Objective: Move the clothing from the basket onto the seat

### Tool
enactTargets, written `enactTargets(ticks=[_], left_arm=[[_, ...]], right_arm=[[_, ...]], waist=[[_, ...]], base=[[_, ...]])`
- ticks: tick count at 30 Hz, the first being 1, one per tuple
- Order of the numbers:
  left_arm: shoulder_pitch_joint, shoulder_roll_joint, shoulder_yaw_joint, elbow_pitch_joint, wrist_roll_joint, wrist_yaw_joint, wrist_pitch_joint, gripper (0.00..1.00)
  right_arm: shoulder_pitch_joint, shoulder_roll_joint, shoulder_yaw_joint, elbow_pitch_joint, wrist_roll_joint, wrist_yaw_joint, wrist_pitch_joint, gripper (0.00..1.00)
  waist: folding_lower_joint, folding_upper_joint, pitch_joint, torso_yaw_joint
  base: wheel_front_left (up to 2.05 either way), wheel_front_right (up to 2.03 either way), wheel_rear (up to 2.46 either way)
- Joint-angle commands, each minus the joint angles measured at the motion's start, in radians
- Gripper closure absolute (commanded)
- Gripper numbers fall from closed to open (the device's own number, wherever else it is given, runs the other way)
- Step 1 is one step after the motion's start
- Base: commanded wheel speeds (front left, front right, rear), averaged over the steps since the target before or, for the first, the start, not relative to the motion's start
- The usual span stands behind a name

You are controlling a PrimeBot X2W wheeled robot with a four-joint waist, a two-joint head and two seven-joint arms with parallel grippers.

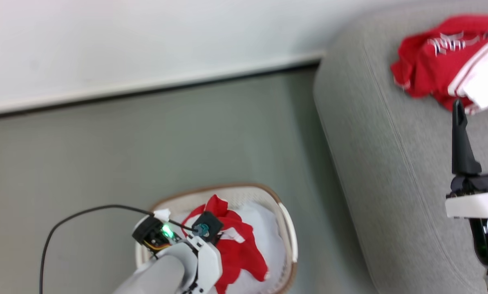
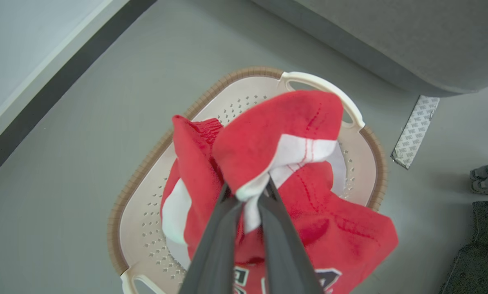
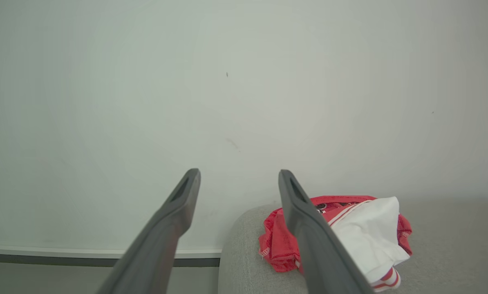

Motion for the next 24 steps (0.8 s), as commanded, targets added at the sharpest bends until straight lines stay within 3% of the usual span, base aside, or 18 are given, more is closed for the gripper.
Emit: enactTargets(ticks=[1,13,24], left_arm=[[0.029,-0.008,0.012,-0.019,-0.031,0.000,-0.023,1.00],[0.095,-0.013,0.099,-0.193,-0.156,-0.003,-0.066,1.00],[0.101,0.068,0.218,-0.493,-0.213,0.019,-0.064,1.00]], right_arm=[[0.027,-0.018,0.002,0.012,0.004,-0.003,-0.003,0.00],[0.124,-0.035,0.011,0.049,0.020,-0.003,-0.003,0.00],[0.206,-0.008,0.071,0.085,0.046,-0.003,-0.003,0.00]], waist=[[0.0003,0.0000,-0.121,0.085],[0.0003,0.0000,-0.296,0.167],[0.0003,0.0000,-0.369,0.215]], base=[[0.00,0.00,0.00],[0.00,0.00,0.00],[0.00,0.00,0.00]])
